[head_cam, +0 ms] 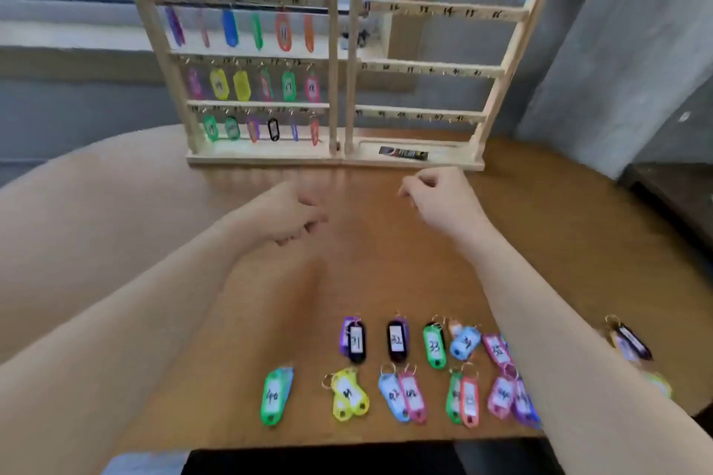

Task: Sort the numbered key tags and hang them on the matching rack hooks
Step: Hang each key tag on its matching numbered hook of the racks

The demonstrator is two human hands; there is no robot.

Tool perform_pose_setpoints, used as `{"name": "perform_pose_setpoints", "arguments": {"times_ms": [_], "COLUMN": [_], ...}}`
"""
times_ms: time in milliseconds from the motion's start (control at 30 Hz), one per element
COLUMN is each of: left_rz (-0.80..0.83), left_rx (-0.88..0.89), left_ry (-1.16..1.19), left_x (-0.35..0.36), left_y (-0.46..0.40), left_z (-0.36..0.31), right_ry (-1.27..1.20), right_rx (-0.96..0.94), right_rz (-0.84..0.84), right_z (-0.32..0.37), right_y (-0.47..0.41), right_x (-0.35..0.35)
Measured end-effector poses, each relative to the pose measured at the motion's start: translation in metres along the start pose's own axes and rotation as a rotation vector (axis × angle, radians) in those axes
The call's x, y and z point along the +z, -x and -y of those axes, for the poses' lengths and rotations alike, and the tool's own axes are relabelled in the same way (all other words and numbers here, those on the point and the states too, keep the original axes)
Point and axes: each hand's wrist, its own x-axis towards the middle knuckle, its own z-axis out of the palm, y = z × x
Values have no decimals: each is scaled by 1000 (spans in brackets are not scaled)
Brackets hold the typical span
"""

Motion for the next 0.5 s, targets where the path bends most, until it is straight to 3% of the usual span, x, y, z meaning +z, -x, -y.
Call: {"name": "perform_pose_setpoints", "arguments": {"times_ms": [100,333,500], "left_rz": [-7,48,57], "left_rx": [42,15,-6], "left_ry": [-167,-238,-175], "left_x": [10,61,83], "left_y": [41,98,98], "left_z": [23,36,39], "right_ry": [193,645,720], "right_rx": [-57,3,34], "right_rz": [14,168,279], "right_z": [-7,-23,-18], "right_y": [36,109,128], "right_x": [26,48,57]}}
